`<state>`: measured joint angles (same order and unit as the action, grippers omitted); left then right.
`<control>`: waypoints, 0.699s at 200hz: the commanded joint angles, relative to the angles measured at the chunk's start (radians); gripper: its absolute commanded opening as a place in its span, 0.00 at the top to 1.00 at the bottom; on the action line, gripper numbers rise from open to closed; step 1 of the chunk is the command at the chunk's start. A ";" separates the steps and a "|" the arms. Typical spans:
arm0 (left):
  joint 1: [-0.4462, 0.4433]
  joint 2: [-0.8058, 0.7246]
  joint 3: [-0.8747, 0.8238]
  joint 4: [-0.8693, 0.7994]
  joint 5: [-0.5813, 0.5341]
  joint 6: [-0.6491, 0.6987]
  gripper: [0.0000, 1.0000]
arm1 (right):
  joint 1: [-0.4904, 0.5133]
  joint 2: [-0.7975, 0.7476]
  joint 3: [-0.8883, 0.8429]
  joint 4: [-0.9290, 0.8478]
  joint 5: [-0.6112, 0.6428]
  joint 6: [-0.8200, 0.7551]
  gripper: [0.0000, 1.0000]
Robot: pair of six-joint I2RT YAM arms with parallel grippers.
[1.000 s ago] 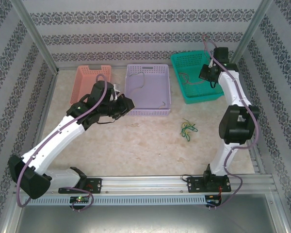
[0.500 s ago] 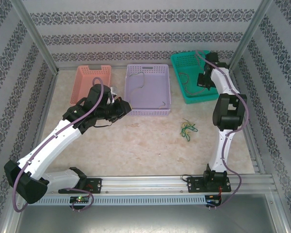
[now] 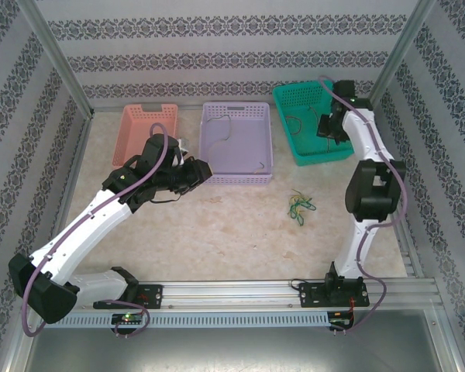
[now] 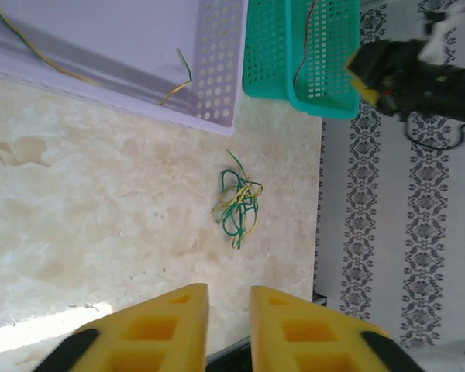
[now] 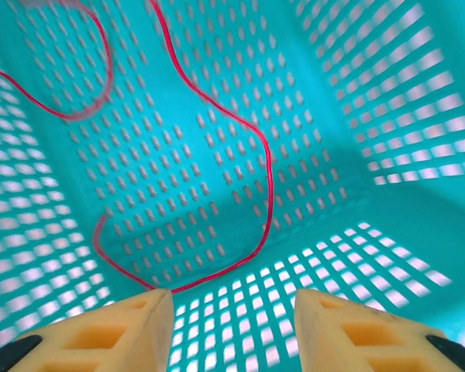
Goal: Untangle the cables
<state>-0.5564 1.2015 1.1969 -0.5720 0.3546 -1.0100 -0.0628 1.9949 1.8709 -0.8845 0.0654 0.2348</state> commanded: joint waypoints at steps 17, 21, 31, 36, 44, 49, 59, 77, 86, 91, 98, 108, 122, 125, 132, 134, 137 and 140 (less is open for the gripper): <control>-0.010 0.035 0.023 -0.081 -0.014 0.088 0.70 | 0.008 -0.246 -0.154 0.020 -0.018 0.113 0.54; -0.008 0.038 0.021 -0.084 -0.012 0.095 0.70 | 0.009 -0.276 -0.186 0.026 -0.019 0.132 0.54; -0.007 0.043 0.012 -0.085 -0.007 0.110 0.69 | 0.012 -0.356 -0.279 0.043 -0.033 0.184 0.56; -0.005 0.045 0.005 -0.086 -0.003 0.116 0.68 | 0.018 -0.395 -0.327 0.049 -0.039 0.217 0.57; -0.005 0.047 -0.007 -0.082 0.004 0.128 0.68 | 0.025 -0.459 -0.402 0.051 -0.047 0.285 0.59; -0.005 0.050 -0.018 -0.079 0.009 0.135 0.68 | 0.029 -0.497 -0.458 0.053 -0.062 0.326 0.60; -0.002 0.056 -0.042 -0.068 0.026 0.147 0.68 | 0.046 -0.576 -0.562 0.056 -0.090 0.408 0.62; -0.001 0.068 -0.089 -0.032 0.065 0.167 0.67 | 0.081 -0.706 -0.750 0.052 -0.127 0.544 0.61; 0.000 0.075 -0.111 -0.018 0.081 0.174 0.67 | 0.095 -0.771 -0.841 0.055 -0.153 0.613 0.60; -0.001 0.079 -0.122 -0.009 0.091 0.178 0.67 | 0.098 -0.805 -0.896 0.072 -0.178 0.654 0.59; -0.002 0.084 -0.138 0.006 0.105 0.181 0.67 | 0.101 -0.852 -0.974 0.108 -0.221 0.703 0.58; -0.002 0.089 -0.159 0.027 0.122 0.182 0.67 | 0.106 -0.904 -1.068 0.154 -0.265 0.770 0.58; -0.002 0.098 -0.181 0.056 0.142 0.180 0.67 | 0.107 -0.949 -1.175 0.228 -0.316 0.844 0.54; -0.003 0.100 -0.184 0.062 0.146 0.179 0.67 | 0.106 -0.954 -1.192 0.248 -0.332 0.856 0.54; -0.003 0.105 -0.193 0.073 0.152 0.175 0.67 | 0.106 -0.962 -1.234 0.298 -0.362 0.886 0.53; -0.003 0.106 -0.194 0.078 0.155 0.174 0.67 | 0.106 -0.962 -1.242 0.313 -0.370 0.894 0.53; -0.003 0.108 -0.197 0.081 0.158 0.174 0.67 | 0.107 -0.964 -1.255 0.332 -0.379 0.905 0.52; -0.003 0.110 -0.198 0.087 0.162 0.172 0.67 | 0.107 -0.962 -1.265 0.352 -0.387 0.914 0.51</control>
<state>-0.5564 1.3033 1.0145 -0.5701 0.4625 -0.8627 0.0372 1.0550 0.6949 -0.7242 -0.1879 0.9524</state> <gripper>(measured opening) 0.331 0.467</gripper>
